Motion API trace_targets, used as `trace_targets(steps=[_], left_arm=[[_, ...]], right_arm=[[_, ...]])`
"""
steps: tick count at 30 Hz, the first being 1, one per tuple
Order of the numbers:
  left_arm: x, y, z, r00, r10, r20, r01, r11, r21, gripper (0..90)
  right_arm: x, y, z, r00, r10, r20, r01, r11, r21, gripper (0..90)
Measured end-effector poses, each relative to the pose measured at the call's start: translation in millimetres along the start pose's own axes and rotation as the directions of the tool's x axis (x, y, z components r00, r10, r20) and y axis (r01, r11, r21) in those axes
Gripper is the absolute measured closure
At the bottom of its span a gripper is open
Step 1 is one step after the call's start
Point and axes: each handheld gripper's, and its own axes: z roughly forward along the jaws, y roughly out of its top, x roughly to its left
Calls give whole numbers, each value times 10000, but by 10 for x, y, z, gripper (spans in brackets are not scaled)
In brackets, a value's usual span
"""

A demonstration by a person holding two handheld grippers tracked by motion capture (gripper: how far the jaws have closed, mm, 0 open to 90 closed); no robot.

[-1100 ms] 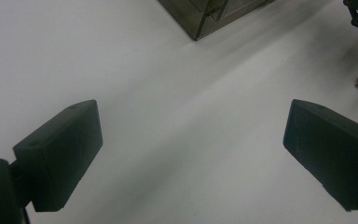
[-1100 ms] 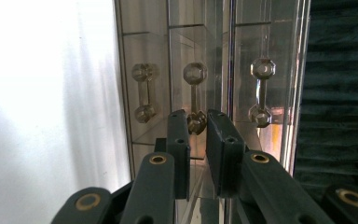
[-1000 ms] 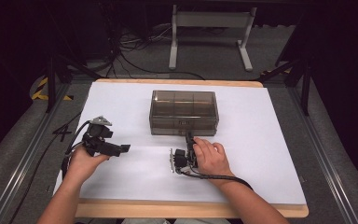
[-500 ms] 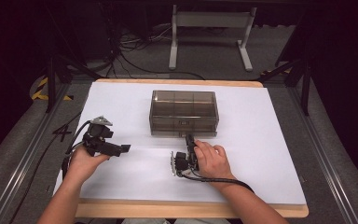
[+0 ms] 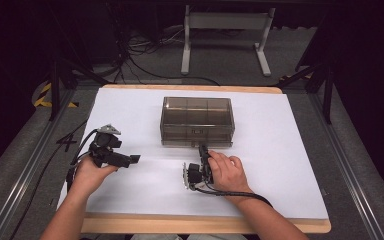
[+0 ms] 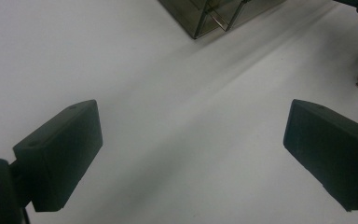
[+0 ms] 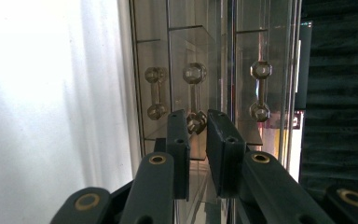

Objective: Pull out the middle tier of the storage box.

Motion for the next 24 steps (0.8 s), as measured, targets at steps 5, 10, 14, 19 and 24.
trace_targets(steps=[5,10,14,19,24], left_arm=[[0,5,3,10000,22,-1,-22,10000,35,51],[-4,16,19,10000,48,26,-48,10000,72,51],[-11,38,40,9999,97,88,-98,9999,76,51],[-13,61,64,9998,160,93,-162,9998,137,51],[-18,83,77,9998,169,129,-170,9998,69,51]], right_arm=[[-13,-22,-23,10000,3,4,-3,9999,-113,769],[-6,-52,-58,9999,-50,111,52,9998,-169,757],[-16,-102,-78,9997,-238,33,239,9994,-263,740],[-35,-163,-131,9999,21,-129,-26,9992,-390,732],[-70,-241,-183,9986,396,-362,-410,9984,-394,718]])
